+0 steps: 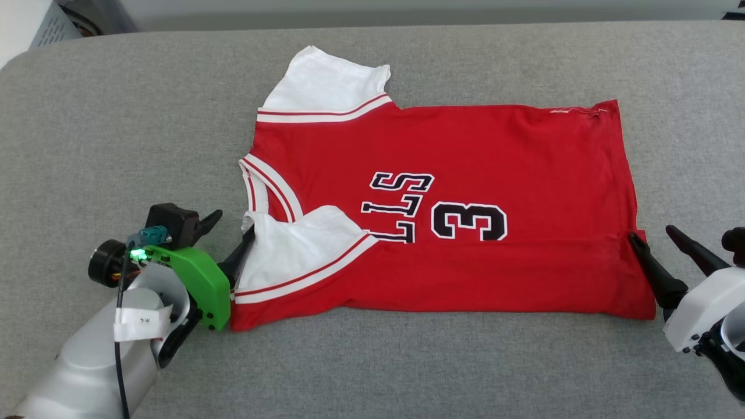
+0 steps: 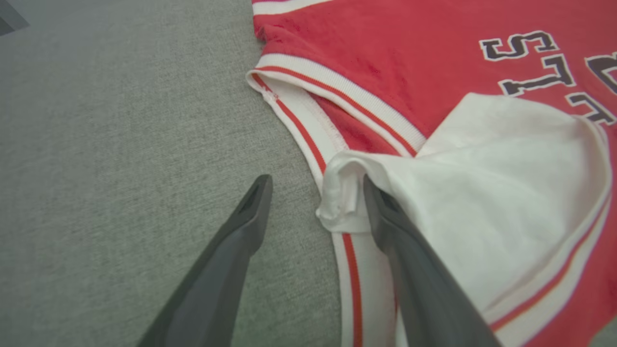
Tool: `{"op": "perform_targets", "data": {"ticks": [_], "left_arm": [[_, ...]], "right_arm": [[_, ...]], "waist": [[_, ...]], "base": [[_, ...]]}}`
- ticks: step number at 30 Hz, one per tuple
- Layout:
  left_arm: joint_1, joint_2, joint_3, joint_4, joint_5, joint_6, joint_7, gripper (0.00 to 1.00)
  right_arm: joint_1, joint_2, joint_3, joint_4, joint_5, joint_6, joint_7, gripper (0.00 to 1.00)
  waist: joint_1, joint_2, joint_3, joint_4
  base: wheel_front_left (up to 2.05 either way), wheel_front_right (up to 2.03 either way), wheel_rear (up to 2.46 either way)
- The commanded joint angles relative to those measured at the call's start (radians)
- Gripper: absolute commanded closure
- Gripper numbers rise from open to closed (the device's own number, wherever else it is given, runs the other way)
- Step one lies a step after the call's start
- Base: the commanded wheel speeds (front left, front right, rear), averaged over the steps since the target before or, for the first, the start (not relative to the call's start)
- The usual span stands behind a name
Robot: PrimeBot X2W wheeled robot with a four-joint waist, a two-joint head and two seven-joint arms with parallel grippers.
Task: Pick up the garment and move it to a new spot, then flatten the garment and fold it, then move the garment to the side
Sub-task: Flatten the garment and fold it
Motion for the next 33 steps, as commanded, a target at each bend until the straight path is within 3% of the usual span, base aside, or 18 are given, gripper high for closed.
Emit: {"op": "perform_targets", "data": {"ticks": [1,7,16,21,27,33], "left_arm": [[-0.030,0.018,0.000,-0.004,-0.014,-0.003,0.000,0.00],[-0.089,0.086,-0.019,-0.104,-0.050,-0.003,0.134,0.00],[-0.173,0.166,-0.073,-0.302,-0.260,-0.003,0.625,0.00],[-0.174,0.167,-0.107,-0.328,-0.327,0.006,0.793,0.00],[-0.136,0.159,-0.146,-0.285,-0.355,0.007,0.863,0.00],[-0.087,0.139,-0.172,-0.221,-0.364,0.004,0.855,0.00]], "right_arm": [[0.019,-0.004,-0.014,-0.021,-0.011,-0.001,-0.008,0.00],[0.069,-0.005,-0.064,-0.114,-0.044,-0.001,0.016,0.00],[0.093,0.031,-0.102,-0.179,-0.089,-0.001,0.066,0.00],[0.081,0.046,-0.094,-0.185,-0.097,-0.001,0.085,0.00],[0.055,0.058,-0.070,-0.177,-0.093,-0.001,0.095,0.00],[0.034,0.060,-0.057,-0.159,-0.088,-0.001,0.086,0.00]], "waist": [[-0.0001,0.0000,-0.037,0.020],[-0.0001,0.0000,-0.072,0.040],[-0.0001,0.0000,-0.086,0.054],[-0.0001,0.0000,-0.078,0.045],[-0.0001,0.0000,-0.056,0.015],[-0.0001,0.0000,-0.028,-0.008]], "base": [[0.00,0.00,0.00],[0.00,0.00,0.00],[0.00,0.00,0.00],[0.00,0.00,0.00],[0.00,0.00,0.00],[0.00,0.00,0.00]]}}
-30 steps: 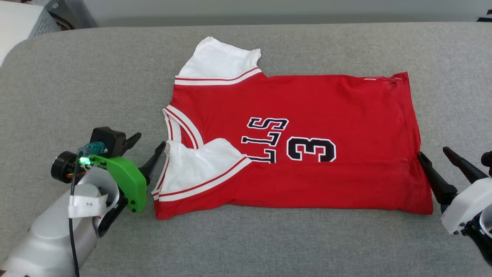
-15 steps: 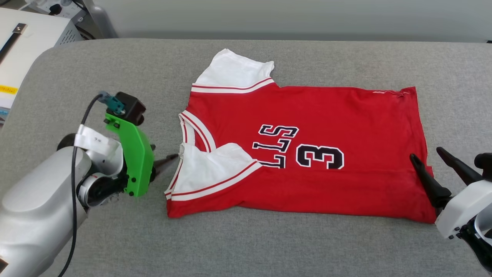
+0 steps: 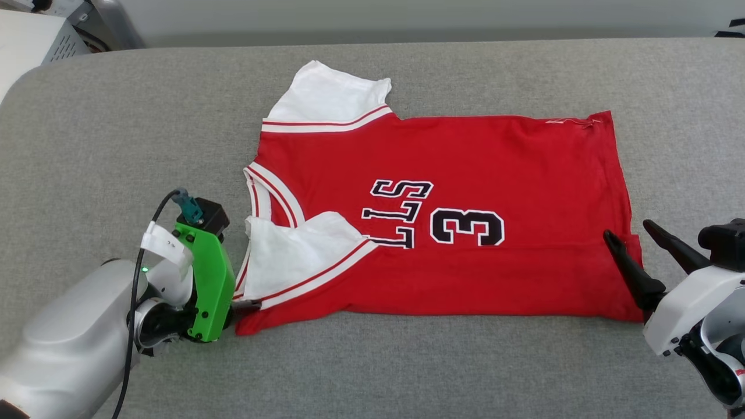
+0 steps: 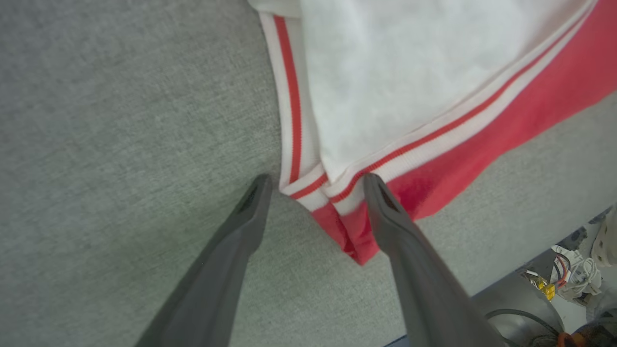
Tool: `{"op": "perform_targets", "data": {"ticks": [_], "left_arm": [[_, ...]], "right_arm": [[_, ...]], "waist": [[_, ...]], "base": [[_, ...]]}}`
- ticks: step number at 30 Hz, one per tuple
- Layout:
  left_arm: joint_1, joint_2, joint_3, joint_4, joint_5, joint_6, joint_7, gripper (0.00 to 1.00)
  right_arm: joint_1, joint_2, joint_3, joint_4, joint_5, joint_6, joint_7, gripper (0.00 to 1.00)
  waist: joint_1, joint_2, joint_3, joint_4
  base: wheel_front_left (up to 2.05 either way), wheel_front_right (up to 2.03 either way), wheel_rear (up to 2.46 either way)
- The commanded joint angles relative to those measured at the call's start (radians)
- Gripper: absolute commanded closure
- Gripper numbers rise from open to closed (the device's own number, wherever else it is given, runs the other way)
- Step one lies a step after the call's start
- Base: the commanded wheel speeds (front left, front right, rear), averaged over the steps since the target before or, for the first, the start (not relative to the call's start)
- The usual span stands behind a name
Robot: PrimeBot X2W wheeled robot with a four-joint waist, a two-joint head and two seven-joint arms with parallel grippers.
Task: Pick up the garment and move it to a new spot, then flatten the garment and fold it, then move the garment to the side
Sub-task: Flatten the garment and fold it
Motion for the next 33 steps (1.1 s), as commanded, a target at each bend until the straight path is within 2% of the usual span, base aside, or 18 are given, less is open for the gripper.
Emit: {"op": "perform_targets", "data": {"ticks": [1,7,8,9,13,17,22,27,33], "left_arm": [[0.039,-0.022,-0.034,0.042,0.009,-0.002,-0.005,0.00],[0.069,-0.066,-0.079,0.114,0.037,-0.005,-0.040,0.00],[0.071,-0.071,-0.086,0.118,0.044,-0.006,-0.052,0.09],[0.071,-0.075,-0.089,0.122,0.049,-0.006,-0.064,0.98],[0.066,-0.074,-0.085,0.130,0.053,-0.007,-0.130,1.00],[0.048,-0.054,-0.074,0.101,0.068,-0.007,-0.229,1.00],[0.036,-0.015,-0.055,0.036,0.088,-0.007,-0.319,1.00],[0.044,0.020,-0.051,-0.049,0.113,0.025,-0.349,1.00],[0.049,0.040,-0.054,-0.136,0.137,0.067,-0.353,1.00]], "right_arm": [[-0.029,0.005,0.013,0.012,0.005,-0.001,-0.013,0.00],[-0.051,0.009,0.035,0.033,0.009,-0.001,-0.022,0.00],[-0.055,0.006,0.036,0.035,0.010,-0.001,-0.023,0.00],[-0.057,0.002,0.035,0.037,0.010,-0.001,-0.023,0.00],[-0.073,-0.026,0.021,0.028,0.011,-0.001,-0.016,0.00],[-0.095,-0.083,-0.003,-0.001,0.011,-0.001,0.037,0.00],[-0.119,-0.193,0.004,-0.064,0.048,-0.001,0.203,0.00],[-0.131,-0.280,0.045,-0.114,0.133,-0.001,0.423,0.00],[-0.134,-0.293,0.102,-0.080,0.183,-0.001,0.586,0.00]], "waist": [[0.0000,0.0000,0.024,-0.017],[0.0000,0.0000,0.030,-0.026],[0.0000,0.0000,0.028,-0.027],[0.0000,0.0000,0.025,-0.026],[0.0000,0.0000,0.007,-0.022],[0.0000,0.0000,-0.012,-0.017],[0.0000,0.0000,-0.022,-0.007],[0.0000,0.0000,-0.021,0.004],[0.0000,0.0000,-0.003,0.024]], "base": [[0.00,0.00,0.00],[0.00,0.00,0.00],[0.00,0.00,0.00],[0.00,0.00,0.00],[0.00,0.00,0.00],[0.00,0.00,0.00],[0.00,0.00,0.00],[0.00,0.00,0.00],[0.00,0.00,0.00]]}}
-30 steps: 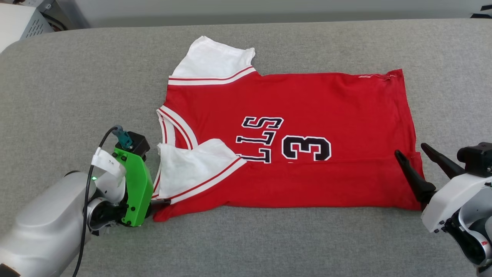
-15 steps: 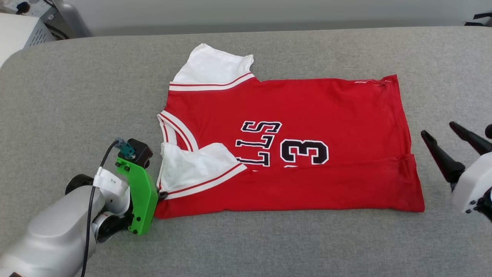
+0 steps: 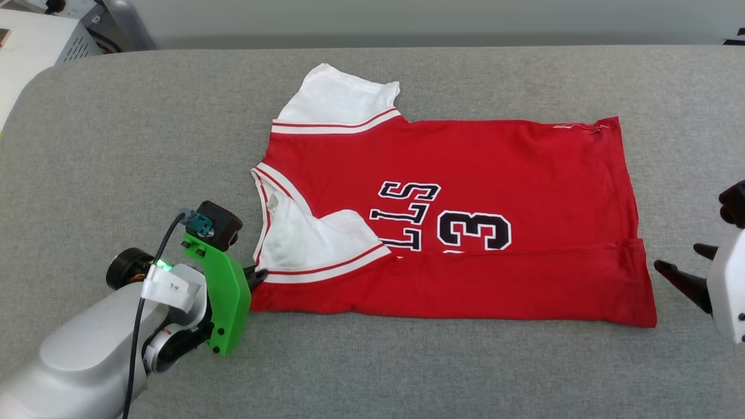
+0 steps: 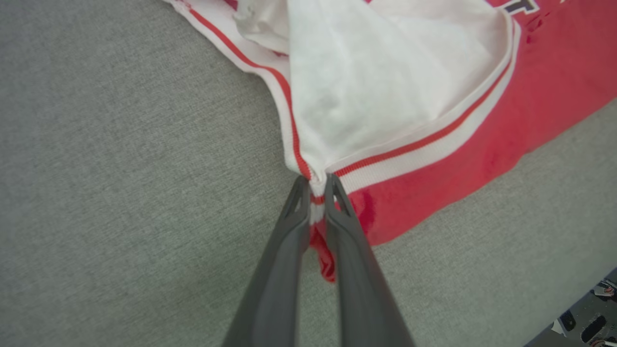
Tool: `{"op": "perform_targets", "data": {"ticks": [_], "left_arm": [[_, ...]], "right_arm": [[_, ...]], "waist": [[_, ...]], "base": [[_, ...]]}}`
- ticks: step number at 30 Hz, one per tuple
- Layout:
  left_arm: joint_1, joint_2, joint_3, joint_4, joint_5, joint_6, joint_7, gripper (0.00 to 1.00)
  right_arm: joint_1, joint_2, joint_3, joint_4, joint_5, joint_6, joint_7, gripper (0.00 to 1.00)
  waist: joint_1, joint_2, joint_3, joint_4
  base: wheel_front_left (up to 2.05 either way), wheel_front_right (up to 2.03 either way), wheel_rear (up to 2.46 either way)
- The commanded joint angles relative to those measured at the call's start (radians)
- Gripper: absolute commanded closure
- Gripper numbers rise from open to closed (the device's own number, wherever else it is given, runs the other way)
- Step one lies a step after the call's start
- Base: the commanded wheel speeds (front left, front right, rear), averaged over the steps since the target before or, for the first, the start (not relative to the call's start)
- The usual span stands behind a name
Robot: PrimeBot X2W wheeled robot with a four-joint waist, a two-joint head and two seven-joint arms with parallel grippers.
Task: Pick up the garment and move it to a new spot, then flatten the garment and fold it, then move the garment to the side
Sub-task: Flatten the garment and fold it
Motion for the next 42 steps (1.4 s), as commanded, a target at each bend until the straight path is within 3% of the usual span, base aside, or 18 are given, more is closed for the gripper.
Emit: {"op": "perform_targets", "data": {"ticks": [1,7,10,17,18,19,20,29,42], "left_arm": [[0.010,0.007,0.000,-0.014,0.008,0.011,-0.007,1.00],[-0.004,0.008,0.000,-0.061,0.026,0.029,-0.009,1.00],[-0.011,0.013,0.001,-0.070,0.036,0.035,-0.016,1.00],[-0.005,0.011,-0.002,-0.053,0.039,0.034,-0.028,1.00],[-0.002,0.012,-0.002,-0.049,0.036,0.033,-0.031,1.00],[0.003,0.013,-0.002,-0.045,0.034,0.033,-0.033,1.00],[0.008,0.014,-0.003,-0.040,0.032,0.032,-0.036,1.00],[0.051,0.038,0.002,-0.034,0.009,0.028,-0.065,1.00],[0.135,0.146,0.000,-0.220,-0.018,0.088,-0.055,1.00]], "right_arm": [[-0.013,0.009,0.015,0.018,0.002,-0.001,0.013,0.00],[-0.025,0.072,0.062,0.133,-0.008,-0.001,0.010,0.00],[-0.027,0.136,0.121,0.245,-0.023,-0.001,-0.026,0.00],[-0.004,0.172,0.225,0.348,-0.010,-0.001,-0.064,0.00],[-0.008,0.173,0.232,0.353,-0.001,-0.001,-0.079,0.58],[-0.013,0.172,0.235,0.356,0.005,-0.001,-0.093,0.88],[-0.019,0.169,0.239,0.359,0.010,-0.001,-0.109,1.00],[-0.039,0.104,0.224,0.275,0.036,-0.001,-0.227,1.00],[0.122,0.017,0.084,0.069,0.047,-0.001,-0.221,1.00]], "waist": [[0.0000,0.0000,0.011,0.009],[0.0000,0.0000,0.040,0.029],[0.0000,0.0000,0.060,0.033],[0.0000,0.0000,0.066,0.029],[0.0000,0.0000,0.064,0.026],[0.0000,0.0000,0.061,0.023],[0.0000,0.0000,0.055,0.019],[0.0000,0.0000,-0.019,0.001],[0.0000,0.0000,-0.075,-0.004]], "base": [[0.00,0.00,0.00],[0.00,0.00,0.00],[0.00,0.00,0.00],[0.00,0.00,0.00],[0.00,0.00,0.00],[0.00,0.00,0.00],[0.00,0.00,0.00],[0.00,0.00,0.00],[0.00,0.00,0.00]]}}
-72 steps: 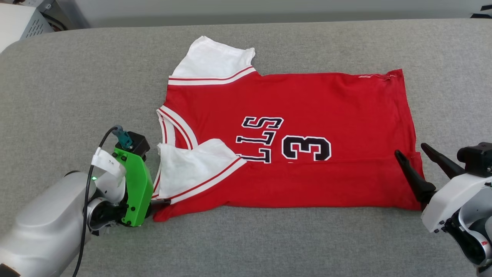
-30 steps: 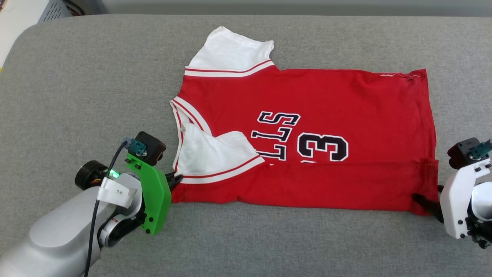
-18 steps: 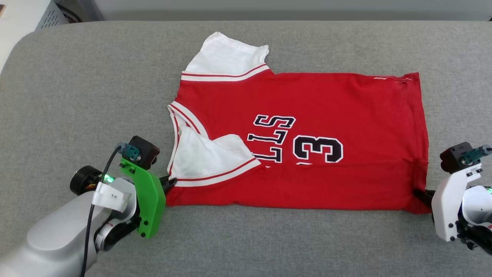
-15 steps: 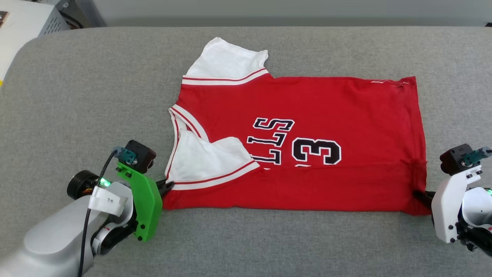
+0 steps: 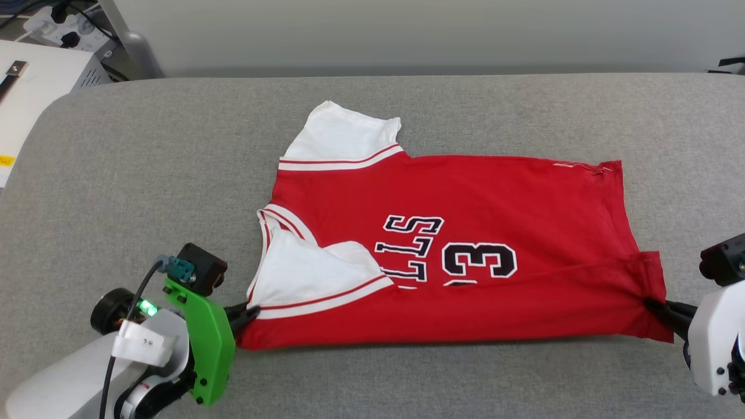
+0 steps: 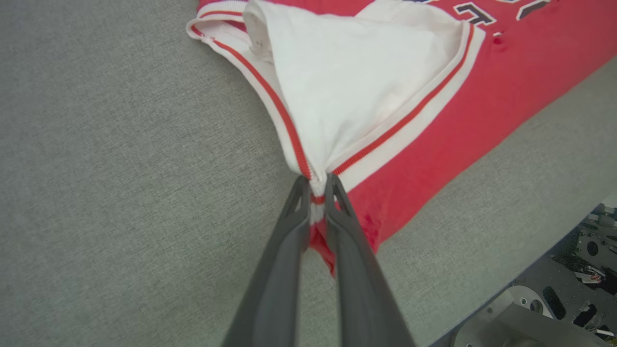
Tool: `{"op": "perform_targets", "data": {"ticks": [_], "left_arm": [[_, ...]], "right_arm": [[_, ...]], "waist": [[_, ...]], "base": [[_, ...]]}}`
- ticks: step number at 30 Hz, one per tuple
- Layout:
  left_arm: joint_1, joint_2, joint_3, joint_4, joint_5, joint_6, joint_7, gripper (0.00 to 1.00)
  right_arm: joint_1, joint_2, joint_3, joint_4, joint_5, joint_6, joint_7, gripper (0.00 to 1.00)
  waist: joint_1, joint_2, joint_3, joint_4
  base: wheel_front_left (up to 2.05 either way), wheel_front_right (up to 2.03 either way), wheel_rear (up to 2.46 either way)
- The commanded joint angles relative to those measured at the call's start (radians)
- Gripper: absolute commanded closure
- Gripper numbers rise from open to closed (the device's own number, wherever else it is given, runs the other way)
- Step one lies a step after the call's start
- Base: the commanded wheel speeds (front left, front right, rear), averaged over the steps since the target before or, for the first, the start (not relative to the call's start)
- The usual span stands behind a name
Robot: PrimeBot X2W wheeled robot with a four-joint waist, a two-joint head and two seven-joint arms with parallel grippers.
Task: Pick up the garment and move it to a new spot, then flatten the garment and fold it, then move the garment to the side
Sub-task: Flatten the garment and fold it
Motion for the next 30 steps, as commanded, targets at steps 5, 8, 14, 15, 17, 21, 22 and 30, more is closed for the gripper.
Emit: {"op": "perform_targets", "data": {"ticks": [5,8,14,15,17,21,22,30], "left_arm": [[0.071,0.048,-0.009,-0.078,-0.028,0.045,0.008,1.00],[0.097,0.055,-0.011,-0.099,-0.038,0.064,0.001,1.00],[0.113,0.037,-0.015,-0.076,-0.044,0.080,-0.010,1.00],[0.113,0.030,-0.016,-0.065,-0.045,0.078,-0.010,1.00],[0.112,0.015,-0.015,-0.040,-0.053,0.072,-0.012,1.00],[0.110,-0.022,-0.023,0.024,-0.061,0.056,-0.011,1.00],[0.109,-0.031,-0.027,0.040,-0.058,0.052,-0.012,1.00],[0.110,-0.023,-0.018,0.069,-0.030,0.067,-0.060,0.00]], "right_arm": [[0.113,0.001,-0.083,-0.054,-0.006,-0.001,0.030,1.00],[0.161,0.013,-0.125,-0.070,-0.012,-0.001,0.051,1.00],[0.189,0.063,-0.165,-0.057,-0.030,-0.001,0.086,1.00],[0.184,0.073,-0.165,-0.046,-0.036,-0.001,0.091,1.00],[0.173,0.087,-0.159,-0.020,-0.050,-0.001,0.097,1.00],[0.153,0.121,-0.134,0.055,-0.068,-0.001,0.097,1.00],[0.149,0.128,-0.126,0.073,-0.073,-0.001,0.090,1.00],[0.140,0.149,-0.141,0.106,-0.112,-0.001,-0.048,0.00]], "waist": [[0.0000,0.0000,-0.010,-0.003],[0.0000,0.0000,-0.004,-0.004],[0.0000,0.0000,0.029,-0.005],[0.0000,0.0000,0.036,-0.006],[0.0000,0.0000,0.047,-0.005],[0.0000,0.0000,0.061,-0.004],[0.0000,0.0000,0.062,-0.004],[0.0000,0.0000,0.024,0.001]], "base": [[0.00,0.00,0.00],[0.00,0.00,0.00],[0.00,0.00,0.00],[0.00,0.00,0.00],[0.00,0.00,0.00],[0.00,0.00,0.00],[0.00,0.00,0.00],[0.00,0.00,0.00]]}}
